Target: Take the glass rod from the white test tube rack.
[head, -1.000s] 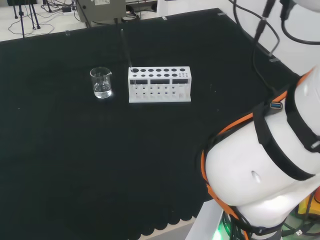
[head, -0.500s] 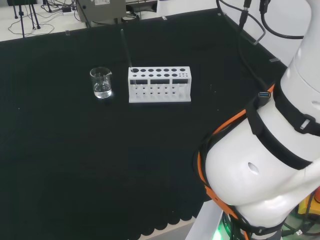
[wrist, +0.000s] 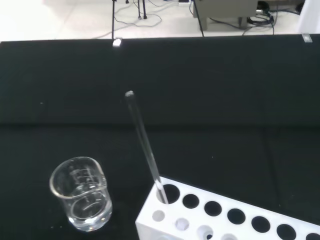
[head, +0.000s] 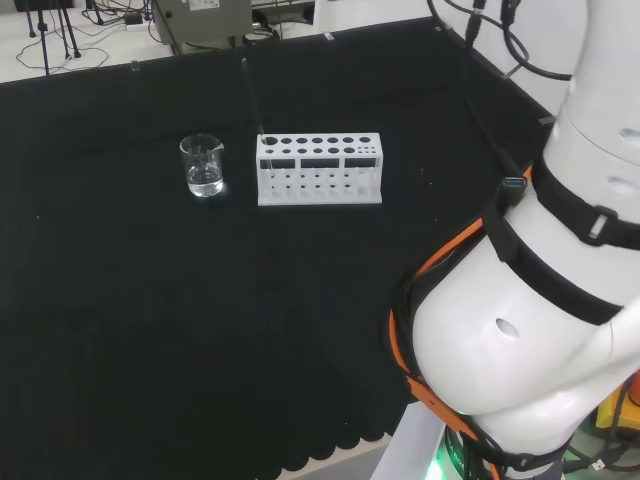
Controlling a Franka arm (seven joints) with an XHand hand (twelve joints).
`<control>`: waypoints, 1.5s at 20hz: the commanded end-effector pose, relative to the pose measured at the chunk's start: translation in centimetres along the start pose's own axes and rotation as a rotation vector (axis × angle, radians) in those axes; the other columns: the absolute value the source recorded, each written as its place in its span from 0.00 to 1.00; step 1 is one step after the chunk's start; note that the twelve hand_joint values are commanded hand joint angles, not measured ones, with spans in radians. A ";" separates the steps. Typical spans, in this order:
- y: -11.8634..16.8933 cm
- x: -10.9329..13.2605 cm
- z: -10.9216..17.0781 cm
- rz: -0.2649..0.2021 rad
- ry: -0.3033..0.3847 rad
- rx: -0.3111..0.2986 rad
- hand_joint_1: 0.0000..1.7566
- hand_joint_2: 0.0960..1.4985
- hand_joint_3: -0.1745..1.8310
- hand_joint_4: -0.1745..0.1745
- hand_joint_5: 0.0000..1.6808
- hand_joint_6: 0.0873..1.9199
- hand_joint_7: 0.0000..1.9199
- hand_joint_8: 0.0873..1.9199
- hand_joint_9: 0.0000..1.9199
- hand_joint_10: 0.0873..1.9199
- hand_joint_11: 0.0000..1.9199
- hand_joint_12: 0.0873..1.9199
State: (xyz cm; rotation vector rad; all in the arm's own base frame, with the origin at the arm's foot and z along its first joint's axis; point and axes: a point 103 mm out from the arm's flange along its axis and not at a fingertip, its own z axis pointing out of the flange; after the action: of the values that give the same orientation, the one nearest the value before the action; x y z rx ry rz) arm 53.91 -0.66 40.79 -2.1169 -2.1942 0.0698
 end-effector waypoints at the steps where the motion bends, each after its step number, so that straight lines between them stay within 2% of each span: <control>1: 7.7 5.4 4.5 -0.059 -0.021 0.069 0.33 0.59 0.34 0.02 0.21 0.16 0.25 0.47 0.33 0.47 0.10 0.72; 6: 9.4 6.5 5.4 -0.071 -0.009 0.077 0.33 0.59 0.34 0.01 0.17 0.25 0.27 0.47 0.35 0.47 0.12 0.71; 15: 10.1 7.5 7.9 -0.099 -0.006 0.122 0.33 0.59 0.35 0.00 0.16 0.28 0.29 0.49 0.39 0.50 0.15 0.72; 30: 10.0 5.7 10.6 -0.065 -0.012 0.170 0.34 0.59 0.35 0.00 0.17 0.33 0.32 0.51 0.43 0.54 0.17 0.71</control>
State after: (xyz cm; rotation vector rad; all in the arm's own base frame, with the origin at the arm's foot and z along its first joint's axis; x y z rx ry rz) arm 62.50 6.09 30.06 -1.9561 -2.1917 0.2528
